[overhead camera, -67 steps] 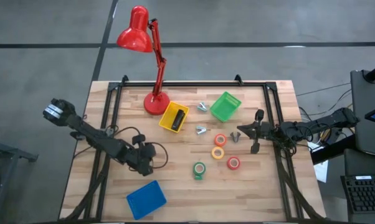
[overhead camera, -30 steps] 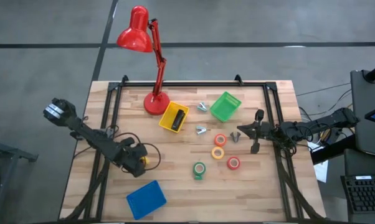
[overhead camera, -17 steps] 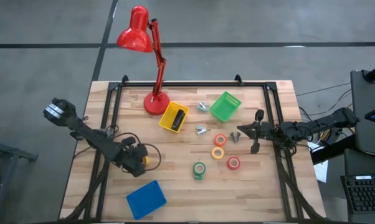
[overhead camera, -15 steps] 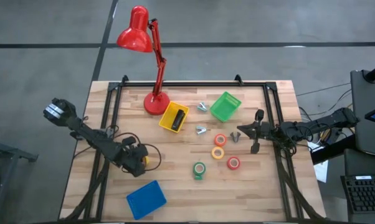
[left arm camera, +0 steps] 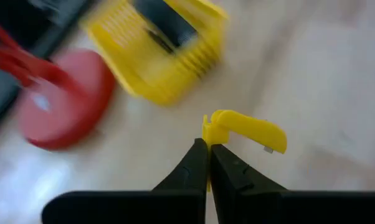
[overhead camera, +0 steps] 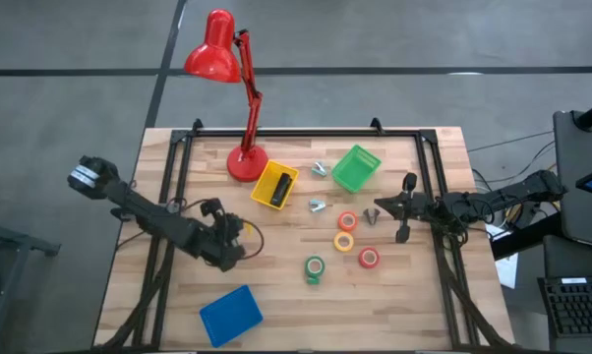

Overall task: Pick and place Stapler, Stapler remover, tape
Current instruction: Put the yellow stapler into the yellow bin

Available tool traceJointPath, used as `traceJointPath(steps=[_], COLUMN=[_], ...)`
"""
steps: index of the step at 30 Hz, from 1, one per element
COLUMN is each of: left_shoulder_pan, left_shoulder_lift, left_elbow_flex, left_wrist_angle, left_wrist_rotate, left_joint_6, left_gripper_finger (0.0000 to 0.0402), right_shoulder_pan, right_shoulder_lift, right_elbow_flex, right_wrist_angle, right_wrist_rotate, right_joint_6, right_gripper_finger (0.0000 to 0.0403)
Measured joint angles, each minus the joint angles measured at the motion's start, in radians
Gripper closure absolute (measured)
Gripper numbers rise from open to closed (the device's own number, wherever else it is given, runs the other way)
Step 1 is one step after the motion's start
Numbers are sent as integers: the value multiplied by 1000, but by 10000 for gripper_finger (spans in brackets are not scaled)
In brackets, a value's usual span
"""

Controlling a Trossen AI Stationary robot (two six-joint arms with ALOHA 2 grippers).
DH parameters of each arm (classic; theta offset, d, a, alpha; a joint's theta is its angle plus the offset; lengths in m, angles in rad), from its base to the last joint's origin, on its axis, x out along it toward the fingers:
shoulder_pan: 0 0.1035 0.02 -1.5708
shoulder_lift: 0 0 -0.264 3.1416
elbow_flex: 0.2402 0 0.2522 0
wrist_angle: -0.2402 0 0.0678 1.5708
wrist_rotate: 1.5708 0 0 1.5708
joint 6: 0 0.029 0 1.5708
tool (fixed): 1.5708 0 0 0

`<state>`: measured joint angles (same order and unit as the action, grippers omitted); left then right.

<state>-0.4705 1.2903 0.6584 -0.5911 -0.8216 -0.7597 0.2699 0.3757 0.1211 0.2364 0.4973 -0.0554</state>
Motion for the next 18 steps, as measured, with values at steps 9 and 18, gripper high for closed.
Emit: traceJointPath(steps=[9, 18], left_shoulder_pan=[262, 540], left_shoulder_lift=[0, 2], left_elbow_flex=[50, 44], left_wrist_angle=[67, 312], left_wrist_rotate=[-88, 264], left_joint_6=[81, 213], left_gripper_finger=[386, 385], right_shoulder_pan=[0, 0], right_shoulder_lift=[0, 0], right_elbow_flex=[0, 0], right_wrist_angle=[0, 0], right_wrist_rotate=[0, 0], right_joint_6=[1, 2], right_gripper_finger=[394, 394])
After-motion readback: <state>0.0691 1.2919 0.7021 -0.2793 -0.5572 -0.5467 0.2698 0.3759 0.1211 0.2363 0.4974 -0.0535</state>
